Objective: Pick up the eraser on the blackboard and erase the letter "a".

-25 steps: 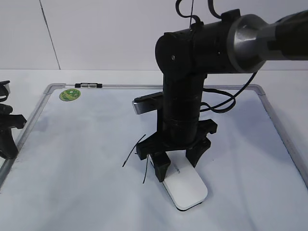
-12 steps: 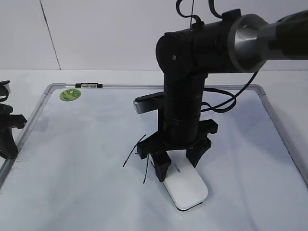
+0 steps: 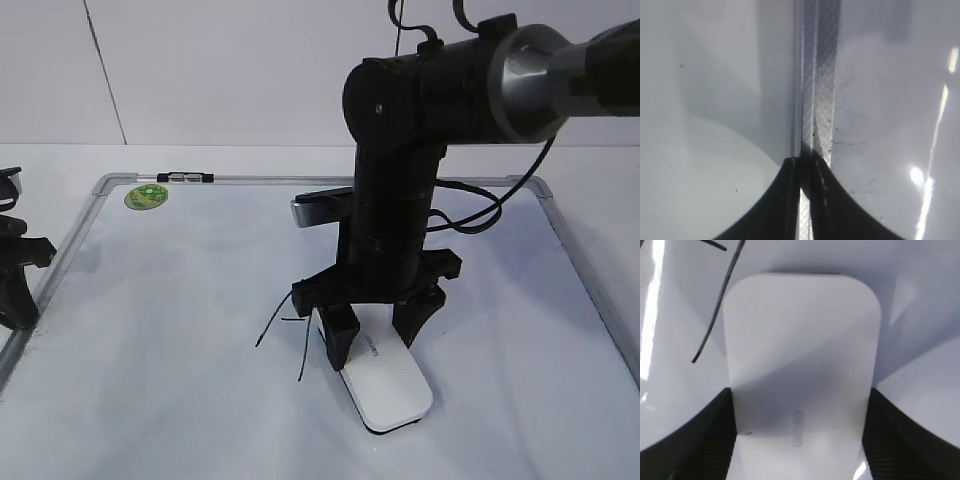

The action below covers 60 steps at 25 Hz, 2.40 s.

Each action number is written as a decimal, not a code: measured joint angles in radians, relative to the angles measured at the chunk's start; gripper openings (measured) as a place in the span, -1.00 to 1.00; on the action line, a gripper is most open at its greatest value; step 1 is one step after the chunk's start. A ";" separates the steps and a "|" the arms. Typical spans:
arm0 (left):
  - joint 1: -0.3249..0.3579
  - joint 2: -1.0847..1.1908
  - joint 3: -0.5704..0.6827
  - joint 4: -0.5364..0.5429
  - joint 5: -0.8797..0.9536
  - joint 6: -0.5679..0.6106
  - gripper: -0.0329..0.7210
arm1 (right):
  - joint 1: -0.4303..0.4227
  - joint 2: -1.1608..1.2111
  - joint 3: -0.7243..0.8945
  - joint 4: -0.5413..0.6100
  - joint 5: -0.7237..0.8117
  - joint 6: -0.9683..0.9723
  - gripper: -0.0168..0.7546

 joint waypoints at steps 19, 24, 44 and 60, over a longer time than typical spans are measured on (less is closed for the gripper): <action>0.000 0.000 0.000 0.000 0.000 0.000 -0.82 | -0.015 -0.084 -0.086 -0.144 -0.001 0.045 0.40; 0.000 0.000 -0.002 0.000 0.000 0.000 -0.83 | -0.027 -0.157 -0.088 -0.219 0.002 0.084 0.40; 0.000 0.000 -0.002 0.000 0.000 0.000 -0.83 | -0.225 -0.388 -0.089 -0.318 0.022 0.128 0.40; 0.000 0.000 -0.002 0.000 0.000 0.000 -0.82 | -0.376 -0.419 -0.080 -0.328 0.027 0.131 0.40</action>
